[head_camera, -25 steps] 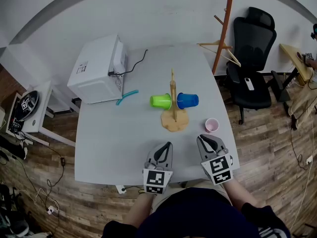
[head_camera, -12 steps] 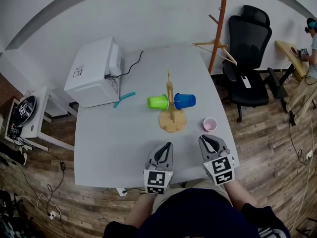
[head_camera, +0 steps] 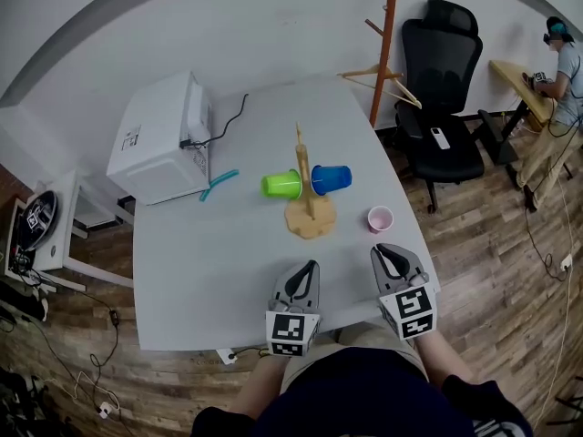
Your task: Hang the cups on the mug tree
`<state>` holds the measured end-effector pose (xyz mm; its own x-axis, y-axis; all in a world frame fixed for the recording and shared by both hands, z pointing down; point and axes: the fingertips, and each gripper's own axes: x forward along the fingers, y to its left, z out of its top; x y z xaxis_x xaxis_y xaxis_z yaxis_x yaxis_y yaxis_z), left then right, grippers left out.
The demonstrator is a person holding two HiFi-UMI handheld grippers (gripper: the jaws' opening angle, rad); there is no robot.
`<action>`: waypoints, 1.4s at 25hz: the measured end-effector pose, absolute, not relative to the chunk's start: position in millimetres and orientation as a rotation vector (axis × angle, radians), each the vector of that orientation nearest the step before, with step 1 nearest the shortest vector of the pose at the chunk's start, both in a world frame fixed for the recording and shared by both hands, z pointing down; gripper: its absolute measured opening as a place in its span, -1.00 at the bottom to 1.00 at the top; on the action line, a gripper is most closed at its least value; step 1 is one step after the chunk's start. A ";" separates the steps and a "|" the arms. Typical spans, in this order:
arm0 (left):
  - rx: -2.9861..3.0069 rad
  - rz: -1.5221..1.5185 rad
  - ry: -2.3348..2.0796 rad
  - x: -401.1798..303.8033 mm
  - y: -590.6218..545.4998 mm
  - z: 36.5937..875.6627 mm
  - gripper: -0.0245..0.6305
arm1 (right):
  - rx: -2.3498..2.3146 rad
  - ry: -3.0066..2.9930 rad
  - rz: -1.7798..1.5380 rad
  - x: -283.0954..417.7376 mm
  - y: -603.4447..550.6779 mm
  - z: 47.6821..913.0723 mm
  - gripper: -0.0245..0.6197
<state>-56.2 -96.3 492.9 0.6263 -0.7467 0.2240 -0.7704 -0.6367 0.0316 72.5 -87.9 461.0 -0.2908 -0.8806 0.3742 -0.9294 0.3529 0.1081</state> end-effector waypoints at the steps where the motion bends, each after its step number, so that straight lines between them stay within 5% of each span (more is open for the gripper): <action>1: 2.725 0.289 -1.261 -54.5 -94.9 493.0 -0.86 | 1.603 -2.244 0.185 74.6 -85.6 461.3 -0.79; 15: 2.711 0.348 -1.218 -65.4 -71.8 509.8 -0.86 | 1.794 -2.156 0.314 119.9 -80.4 511.5 -0.76; 17: 2.704 0.344 -1.229 -68.8 -71.2 509.9 -0.86 | 1.788 -2.153 0.336 124.9 -87.4 524.9 -0.42; 20: 2.697 0.335 -1.247 -72.8 -70.7 510.6 -0.86 | 1.779 -2.151 0.365 129.7 -101.1 541.6 -0.24; 35: 2.607 0.354 -1.389 -95.1 -80.3 515.8 -0.86 | 1.671 -2.080 0.505 157.3 -164.6 619.8 0.00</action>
<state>-95.1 -80.3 515.8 0.5387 -0.7929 0.2847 -0.8324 -0.5531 0.0347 157.3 -164.6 619.8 -0.1870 -0.8239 0.5350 -0.9775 0.2102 -0.0179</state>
